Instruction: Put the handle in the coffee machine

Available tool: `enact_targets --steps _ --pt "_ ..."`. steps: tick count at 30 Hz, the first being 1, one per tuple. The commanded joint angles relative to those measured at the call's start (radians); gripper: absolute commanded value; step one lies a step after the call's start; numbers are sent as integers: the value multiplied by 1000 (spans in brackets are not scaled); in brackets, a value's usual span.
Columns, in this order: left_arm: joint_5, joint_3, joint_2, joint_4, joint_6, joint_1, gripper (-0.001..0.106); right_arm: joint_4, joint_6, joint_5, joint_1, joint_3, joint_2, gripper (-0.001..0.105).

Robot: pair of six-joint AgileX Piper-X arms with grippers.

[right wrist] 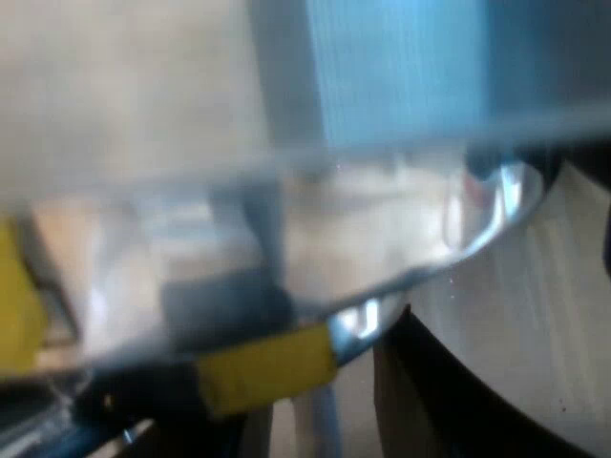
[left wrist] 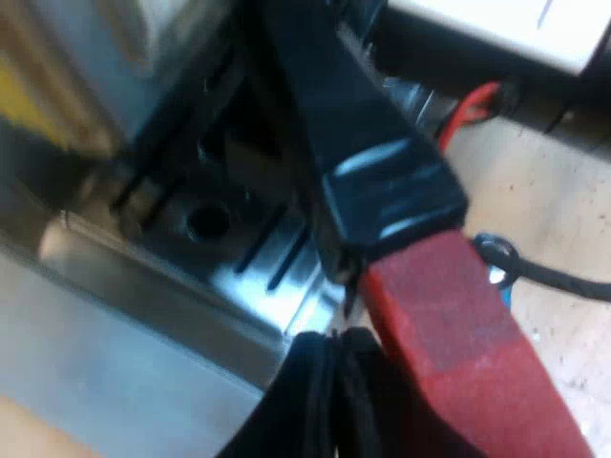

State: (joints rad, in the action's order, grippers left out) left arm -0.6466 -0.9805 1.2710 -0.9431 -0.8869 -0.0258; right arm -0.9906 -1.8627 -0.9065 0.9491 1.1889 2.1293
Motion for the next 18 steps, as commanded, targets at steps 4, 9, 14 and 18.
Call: enact_targets --steps 4,9,14,18 --pt "27 16 -10 6 -94 31 0 141 60 67 22 24 -72 31" --pt "52 42 -10 37 -149 85 0 324 134 126 22 22 -112 31" --pt "103 108 -30 103 -193 124 0 420 144 172 22 5 -150 31" --pt "112 117 -61 109 -206 124 0 429 170 264 20 -40 -193 31"
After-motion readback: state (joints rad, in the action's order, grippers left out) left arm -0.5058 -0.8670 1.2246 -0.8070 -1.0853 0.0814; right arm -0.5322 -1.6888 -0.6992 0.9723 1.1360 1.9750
